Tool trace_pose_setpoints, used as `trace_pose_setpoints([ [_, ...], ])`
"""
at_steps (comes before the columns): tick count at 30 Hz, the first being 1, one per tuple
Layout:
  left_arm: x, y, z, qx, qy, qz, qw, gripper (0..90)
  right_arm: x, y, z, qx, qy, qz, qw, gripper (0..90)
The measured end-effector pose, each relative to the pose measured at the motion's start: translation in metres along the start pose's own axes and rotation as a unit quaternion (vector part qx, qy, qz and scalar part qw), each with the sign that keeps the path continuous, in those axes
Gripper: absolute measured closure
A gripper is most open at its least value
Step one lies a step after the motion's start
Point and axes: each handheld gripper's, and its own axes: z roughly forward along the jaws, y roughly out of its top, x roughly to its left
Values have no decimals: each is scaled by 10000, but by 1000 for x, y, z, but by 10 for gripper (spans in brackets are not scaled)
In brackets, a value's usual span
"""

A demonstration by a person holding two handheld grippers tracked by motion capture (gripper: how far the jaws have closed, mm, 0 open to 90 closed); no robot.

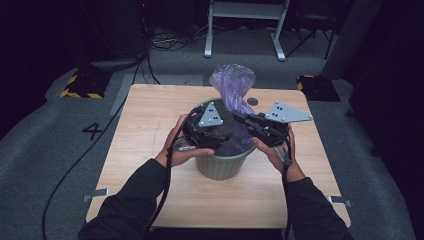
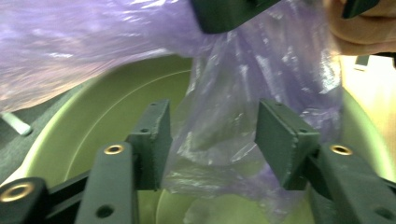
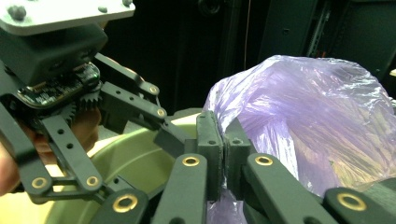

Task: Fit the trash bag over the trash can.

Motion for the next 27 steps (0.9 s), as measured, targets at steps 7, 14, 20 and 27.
trace_pose_setpoints([
  [7,-6,1,2,-35,-33,343,9994,827,10,1,-3,-58,182,-34,9998,877],
  [14,-7,-3,3,39,-10,498,9988,899,11,-2,-7,-72,197,-4,9998,801],
  [20,-10,-6,7,198,-72,625,9978,899,4,-5,-11,-79,128,142,9998,658],
  [27,-13,-9,7,219,-165,601,9978,899,-1,-8,-12,17,140,223,9997,793],
])
